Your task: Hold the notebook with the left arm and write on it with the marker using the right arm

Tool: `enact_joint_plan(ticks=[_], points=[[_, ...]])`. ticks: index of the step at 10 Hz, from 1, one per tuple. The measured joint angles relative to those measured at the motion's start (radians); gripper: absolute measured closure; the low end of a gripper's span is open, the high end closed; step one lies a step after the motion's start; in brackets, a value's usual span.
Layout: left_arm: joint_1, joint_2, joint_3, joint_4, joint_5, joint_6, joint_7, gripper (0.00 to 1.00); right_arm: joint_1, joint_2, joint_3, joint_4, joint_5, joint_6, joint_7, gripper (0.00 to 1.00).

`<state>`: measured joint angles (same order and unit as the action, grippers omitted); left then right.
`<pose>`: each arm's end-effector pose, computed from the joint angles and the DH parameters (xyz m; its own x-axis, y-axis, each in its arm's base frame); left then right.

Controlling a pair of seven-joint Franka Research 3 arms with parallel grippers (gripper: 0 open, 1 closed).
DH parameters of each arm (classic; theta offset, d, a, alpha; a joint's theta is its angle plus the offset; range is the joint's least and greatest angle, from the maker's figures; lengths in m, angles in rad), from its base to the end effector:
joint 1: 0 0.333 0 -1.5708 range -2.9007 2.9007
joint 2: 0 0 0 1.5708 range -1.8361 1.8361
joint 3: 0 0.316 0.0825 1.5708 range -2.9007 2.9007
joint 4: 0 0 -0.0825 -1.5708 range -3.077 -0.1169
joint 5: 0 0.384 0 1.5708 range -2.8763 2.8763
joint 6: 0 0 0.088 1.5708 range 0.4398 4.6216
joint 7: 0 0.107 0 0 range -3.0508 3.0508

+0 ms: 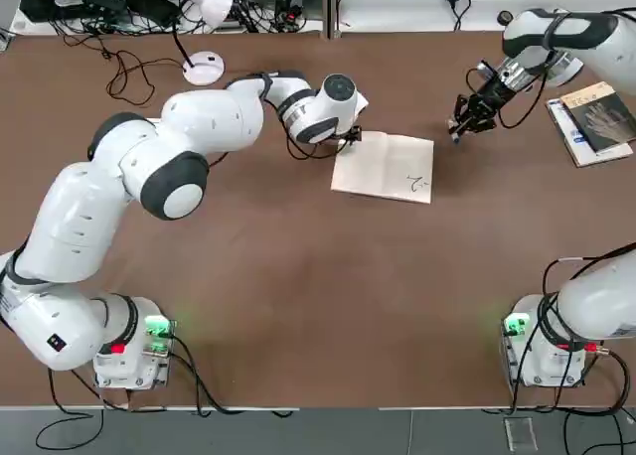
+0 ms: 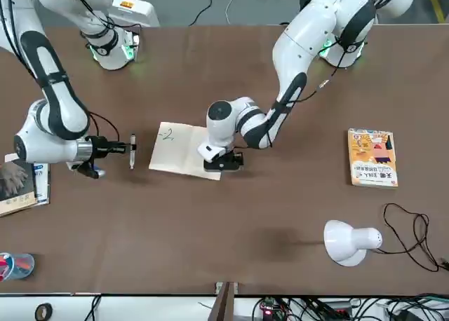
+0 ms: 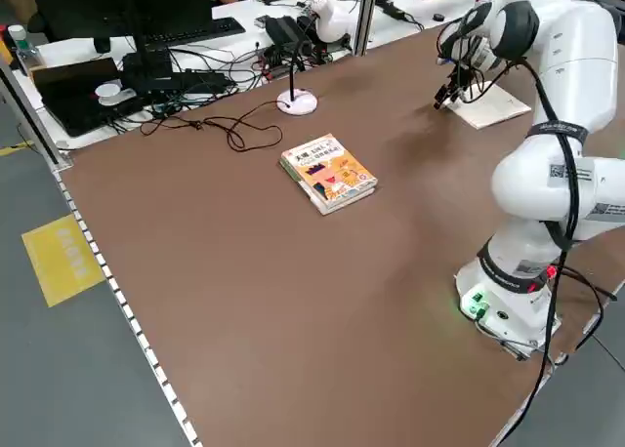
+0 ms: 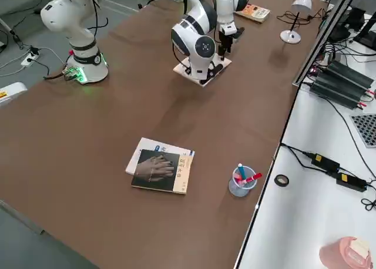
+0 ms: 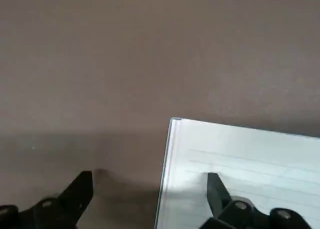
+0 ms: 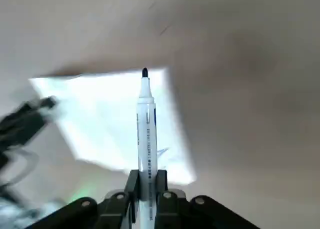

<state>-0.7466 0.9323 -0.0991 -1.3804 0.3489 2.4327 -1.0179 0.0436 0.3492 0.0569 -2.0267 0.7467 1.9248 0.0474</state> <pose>0.5051 -0.5443 0.1631 0.9776 -0.0334 0.2077 -0.0340 -0.9994 -0.0006 0.5499 0.1026 0.2615 0.8310 -0.1801 -0.5264 -0.4568 -0.7610 -0.4608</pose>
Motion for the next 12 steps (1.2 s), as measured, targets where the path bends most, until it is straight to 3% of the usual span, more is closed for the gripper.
enact_joint_plan(ticks=[2, 5, 12], points=[[0.0, 0.0, 0.0, 0.0, 0.0, 0.0, 0.0, 0.0, -0.001, 0.0, -0.005, 0.0, 0.175, -0.102, 0.027, 0.83], [0.0, 0.0, 0.0, 0.0, 0.0, 0.0, 0.0, 0.0, -0.01, 0.001, -0.01, -0.02, 0.323, -0.175, 0.065, 0.83], [0.0, 0.0, 0.0, 0.0, 0.0, 0.0, 0.002, 0.0, -0.046, 0.004, -0.035, -0.094, 0.47, -0.254, 0.25, 0.83]])
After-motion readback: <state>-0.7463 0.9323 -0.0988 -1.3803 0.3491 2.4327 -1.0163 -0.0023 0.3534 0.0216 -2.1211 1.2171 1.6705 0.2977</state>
